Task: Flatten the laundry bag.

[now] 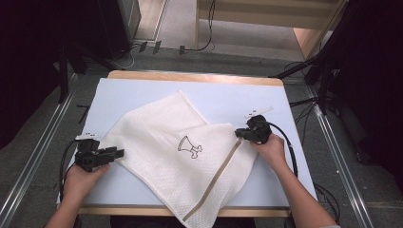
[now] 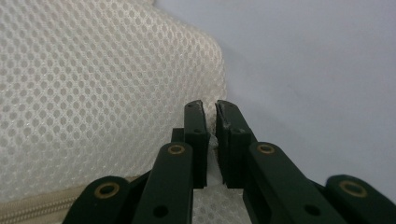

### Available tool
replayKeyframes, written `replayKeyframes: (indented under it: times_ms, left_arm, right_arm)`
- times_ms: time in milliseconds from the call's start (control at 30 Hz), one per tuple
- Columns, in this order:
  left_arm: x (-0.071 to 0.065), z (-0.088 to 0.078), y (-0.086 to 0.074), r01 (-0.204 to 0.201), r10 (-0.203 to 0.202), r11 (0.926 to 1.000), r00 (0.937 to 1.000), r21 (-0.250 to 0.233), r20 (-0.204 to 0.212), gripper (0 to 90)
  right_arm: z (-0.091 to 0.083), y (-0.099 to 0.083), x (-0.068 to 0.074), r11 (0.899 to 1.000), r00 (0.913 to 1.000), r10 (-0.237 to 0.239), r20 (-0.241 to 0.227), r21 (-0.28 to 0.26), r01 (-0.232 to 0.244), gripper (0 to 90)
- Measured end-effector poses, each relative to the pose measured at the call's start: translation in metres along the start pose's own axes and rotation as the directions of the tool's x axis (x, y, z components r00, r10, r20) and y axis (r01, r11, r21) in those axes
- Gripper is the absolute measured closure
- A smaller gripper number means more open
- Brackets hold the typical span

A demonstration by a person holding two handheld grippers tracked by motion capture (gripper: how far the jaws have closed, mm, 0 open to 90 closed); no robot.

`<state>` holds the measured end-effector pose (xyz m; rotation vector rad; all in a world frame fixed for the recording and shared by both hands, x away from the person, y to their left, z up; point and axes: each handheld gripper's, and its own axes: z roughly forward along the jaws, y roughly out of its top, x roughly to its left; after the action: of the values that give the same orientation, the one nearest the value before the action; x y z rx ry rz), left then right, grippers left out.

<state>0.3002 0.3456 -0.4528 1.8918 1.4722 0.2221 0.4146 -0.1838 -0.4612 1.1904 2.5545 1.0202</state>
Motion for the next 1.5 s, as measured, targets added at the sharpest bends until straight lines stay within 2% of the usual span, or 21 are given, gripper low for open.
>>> replayKeyframes:
  times_ms: [100, 133, 300, 333, 367, 500, 567, 600, 633, 667, 700, 733, 767, 900, 967, 1133, 1167, 1200, 1267, 1433, 1500]
  left_arm:
    - [0.000, 0.001, 0.002, -0.003, 0.003, 1.0000, 1.0000, 0.002, -0.002, 57.4]
    - [0.001, 0.002, 0.005, -0.003, 0.003, 0.9999, 1.0000, 0.010, 0.007, 56.7]
    - [0.004, 0.001, 0.012, 0.029, -0.029, 0.9994, 0.9995, 0.017, 0.015, 54.2]
    - [0.005, 0.000, 0.014, 0.028, -0.028, 0.9996, 0.9996, 0.010, 0.002, 53.3]
    - [0.007, -0.001, 0.015, 0.030, -0.030, 0.9995, 0.9996, 0.006, 0.001, 52.5]
    - [0.011, -0.006, 0.019, 0.040, -0.040, 0.9991, 0.9991, -0.017, 0.012, 50.7]
    - [0.012, -0.010, 0.021, 0.045, -0.044, 0.9983, 0.9989, -0.037, 0.017, 50.6]
    - [0.013, -0.012, 0.021, 0.049, -0.048, 0.9976, 0.9986, -0.048, 0.020, 50.3]
    - [0.013, -0.013, 0.021, 0.051, -0.050, 0.9975, 0.9985, -0.050, 0.021, 50.3]
    - [0.014, -0.013, 0.021, 0.052, -0.051, 0.9973, 0.9984, -0.051, 0.023, 50.3]
    - [0.014, -0.013, 0.021, 0.052, -0.051, 0.9973, 0.9984, -0.051, 0.023, 50.3]
    - [0.013, -0.013, 0.022, 0.054, -0.053, 0.9972, 0.9982, -0.051, 0.027, 50.2]
    - [0.012, -0.013, 0.022, 0.050, -0.049, 0.9975, 0.9985, -0.049, 0.024, 50.1]
    - [0.010, -0.014, 0.023, 0.037, -0.036, 0.9982, 0.9992, -0.047, 0.019, 50.0]
    - [0.010, -0.014, 0.023, 0.031, -0.030, 0.9984, 0.9994, -0.046, 0.018, 50.0]
    - [0.009, -0.014, 0.024, 0.031, -0.029, 0.9985, 0.9991, -0.045, 0.030, 50.0]
    - [0.009, -0.014, 0.024, 0.031, -0.029, 0.9985, 0.9991, -0.045, 0.030, 50.0]
    - [0.008, -0.015, 0.024, 0.026, -0.025, 0.9987, 0.9993, -0.043, 0.028, 50.0]
    - [0.007, -0.015, 0.023, 0.022, -0.021, 0.9989, 0.9992, -0.041, 0.033, 50.1]
    - [0.006, -0.016, 0.022, 0.020, -0.019, 0.9991, 0.9992, -0.037, 0.034, 50.1]
    - [0.006, -0.016, 0.021, 0.023, -0.021, 0.9991, 0.9992, -0.037, 0.034, 50.1]
  right_arm:
    - [-0.007, -0.007, 0.005, 1.000, 1.0000, -0.009, -0.004, 0.007, 0.009, 85.1]
    - [-0.013, -0.015, 0.012, 1.000, 0.9998, -0.014, -0.014, 0.009, 0.014, 84.9]
    - [-0.022, -0.031, 0.027, 0.999, 0.9984, -0.044, -0.035, 0.029, 0.045, 84.5]
    - [-0.024, -0.034, 0.031, 0.998, 0.9980, -0.051, -0.039, 0.030, 0.052, 84.5]
    - [-0.027, -0.042, 0.037, 0.997, 0.9959, -0.056, -0.071, 0.044, 0.059, 84.3]
    - [-0.030, -0.046, 0.044, 0.996, 0.9940, -0.077, -0.078, 0.046, 0.081, 81.9]
    - [-0.035, -0.044, 0.042, 0.997, 0.9953, -0.074, -0.063, 0.019, 0.076, 75.0]
    - [-0.041, -0.040, 0.035, 0.997, 0.9961, -0.071, -0.053, -0.033, 0.069, 67.0]
    - [-0.045, -0.039, 0.033, 0.997, 0.9973, -0.059, -0.044, -0.051, 0.057, 63.6]
    - [-0.048, -0.036, 0.029, 0.995, 0.9976, -0.053, -0.045, -0.081, 0.050, 63.5]
    - [-0.048, -0.036, 0.029, 0.995, 0.9976, -0.053, -0.045, -0.081, 0.050, 63.5]
    - [-0.053, -0.029, 0.024, 0.989, 0.9983, -0.036, -0.046, -0.144, 0.029, 63.4]
    - [-0.052, -0.025, 0.022, 0.984, 0.9983, -0.029, -0.051, -0.175, 0.019, 62.8]
    - [-0.038, -0.011, 0.021, 0.976, 0.9984, -0.036, -0.044, -0.215, 0.025, 62.5]
    - [-0.017, 0.005, 0.024, 0.981, 0.9980, -0.031, -0.056, -0.193, 0.020, 62.1]
    - [0.013, 0.027, 0.030, 0.980, 0.9981, -0.051, -0.036, -0.194, 0.043, 62.6]
    - [0.013, 0.027, 0.030, 0.980, 0.9981, -0.051, -0.036, -0.194, 0.043, 62.6]
    - [0.024, 0.034, 0.029, 0.984, 0.9986, -0.040, -0.033, -0.175, 0.034, 62.5]
    - [0.031, 0.037, 0.030, 0.985, 0.9991, -0.028, -0.032, -0.169, 0.023, 62.6]
    - [0.050, 0.048, 0.032, 0.989, 0.9990, -0.038, -0.023, -0.145, 0.034, 63.0]
    - [0.053, 0.051, 0.033, 0.987, 0.9988, -0.043, -0.026, -0.153, 0.038, 62.8]
